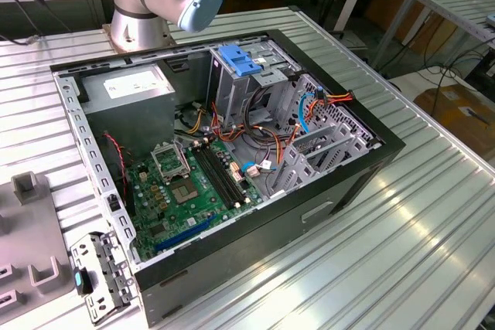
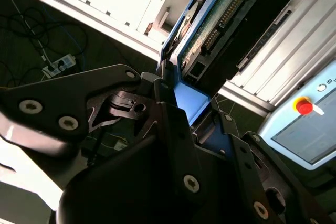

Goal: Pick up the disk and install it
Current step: 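Pick up the disk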

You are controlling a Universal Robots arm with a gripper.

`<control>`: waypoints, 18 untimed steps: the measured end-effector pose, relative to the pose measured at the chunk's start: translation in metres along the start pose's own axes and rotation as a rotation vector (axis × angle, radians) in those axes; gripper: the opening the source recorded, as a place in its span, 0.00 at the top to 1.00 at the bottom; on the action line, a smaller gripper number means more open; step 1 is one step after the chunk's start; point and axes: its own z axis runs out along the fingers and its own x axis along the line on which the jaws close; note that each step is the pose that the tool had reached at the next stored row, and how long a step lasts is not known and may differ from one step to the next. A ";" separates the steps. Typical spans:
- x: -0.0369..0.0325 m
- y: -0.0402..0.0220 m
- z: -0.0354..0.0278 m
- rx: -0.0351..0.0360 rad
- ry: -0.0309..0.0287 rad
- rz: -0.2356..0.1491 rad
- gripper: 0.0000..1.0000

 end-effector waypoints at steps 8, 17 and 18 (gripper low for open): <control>0.0001 -0.0001 -0.0074 -0.0010 0.0001 0.000 0.63; 0.0004 -0.0002 -0.0220 -0.0032 0.0001 0.000 0.63; 0.0004 -0.0003 -0.0249 -0.0037 0.0001 0.000 0.63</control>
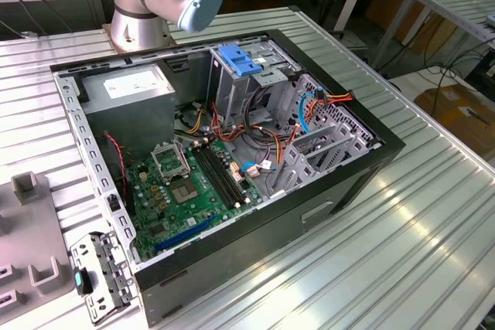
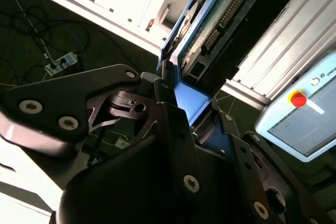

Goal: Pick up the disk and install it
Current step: 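Pick up the disk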

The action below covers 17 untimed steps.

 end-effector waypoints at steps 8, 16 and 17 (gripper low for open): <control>0.0002 -0.0002 -0.0139 -0.0031 0.0002 0.000 0.63; 0.0004 -0.0002 -0.0261 -0.0055 0.0002 0.000 0.63; 0.0004 -0.0002 -0.0274 -0.0057 0.0002 0.000 0.63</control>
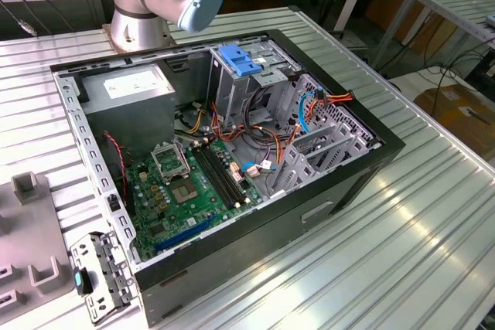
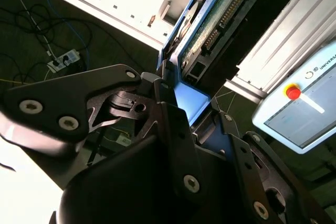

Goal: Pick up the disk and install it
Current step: 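Pick up the disk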

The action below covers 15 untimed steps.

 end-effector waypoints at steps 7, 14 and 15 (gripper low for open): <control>0.0001 0.0000 -0.0089 -0.0017 0.0000 0.000 0.63; 0.0002 0.0000 -0.0109 -0.0020 0.0001 0.000 0.63; 0.0002 0.0000 -0.0109 -0.0020 0.0000 0.000 0.63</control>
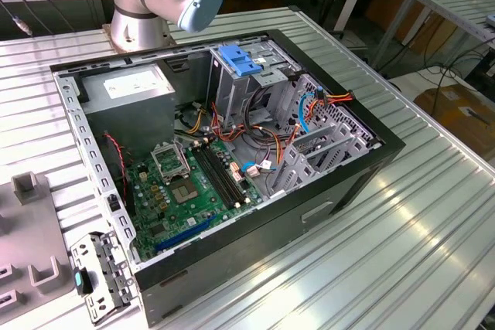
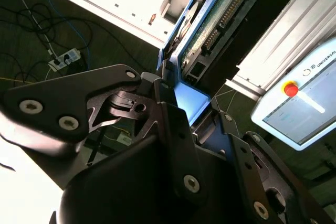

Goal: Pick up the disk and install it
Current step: 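Pick up the disk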

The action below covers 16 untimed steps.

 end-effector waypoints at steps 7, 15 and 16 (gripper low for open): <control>0.0000 -0.0025 0.0000 0.0000 0.0001 0.000 0.63; -0.0003 -0.0129 -0.0001 0.0000 0.0000 0.000 0.63; -0.0003 -0.0139 -0.0001 0.0000 0.0000 0.000 0.63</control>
